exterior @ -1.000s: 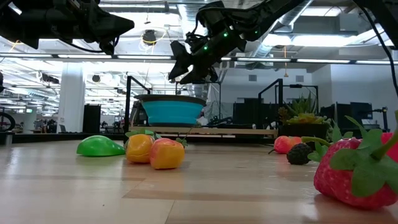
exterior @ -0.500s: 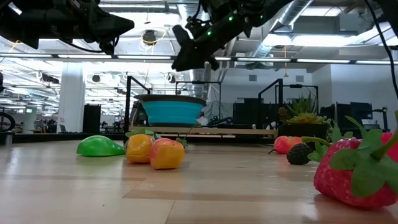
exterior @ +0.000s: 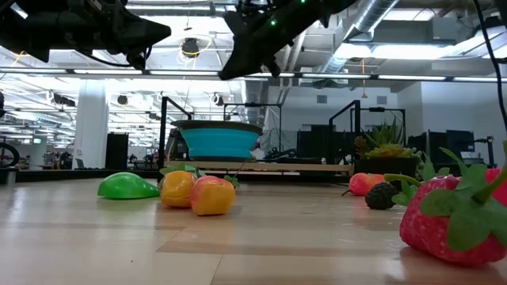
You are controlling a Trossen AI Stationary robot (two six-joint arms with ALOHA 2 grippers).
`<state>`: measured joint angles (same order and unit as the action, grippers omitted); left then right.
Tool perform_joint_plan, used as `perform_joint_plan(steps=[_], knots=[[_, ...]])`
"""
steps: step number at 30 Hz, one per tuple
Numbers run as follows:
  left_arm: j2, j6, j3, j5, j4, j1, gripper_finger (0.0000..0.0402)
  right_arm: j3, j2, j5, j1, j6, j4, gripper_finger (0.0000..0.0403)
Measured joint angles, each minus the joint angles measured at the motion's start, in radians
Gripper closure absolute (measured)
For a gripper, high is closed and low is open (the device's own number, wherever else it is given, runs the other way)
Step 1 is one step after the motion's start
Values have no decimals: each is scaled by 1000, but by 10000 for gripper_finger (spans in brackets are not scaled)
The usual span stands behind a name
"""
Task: Pick & Place Fruit
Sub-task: Put the kiwi into the basket
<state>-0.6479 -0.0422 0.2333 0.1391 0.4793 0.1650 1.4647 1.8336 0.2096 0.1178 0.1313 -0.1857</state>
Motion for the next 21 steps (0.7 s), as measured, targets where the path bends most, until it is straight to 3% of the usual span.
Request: perform_joint_plan(steps=[21], knots=[[0,0,0,0,0,0,399,0,1,0,-96,-61,-93,400]])
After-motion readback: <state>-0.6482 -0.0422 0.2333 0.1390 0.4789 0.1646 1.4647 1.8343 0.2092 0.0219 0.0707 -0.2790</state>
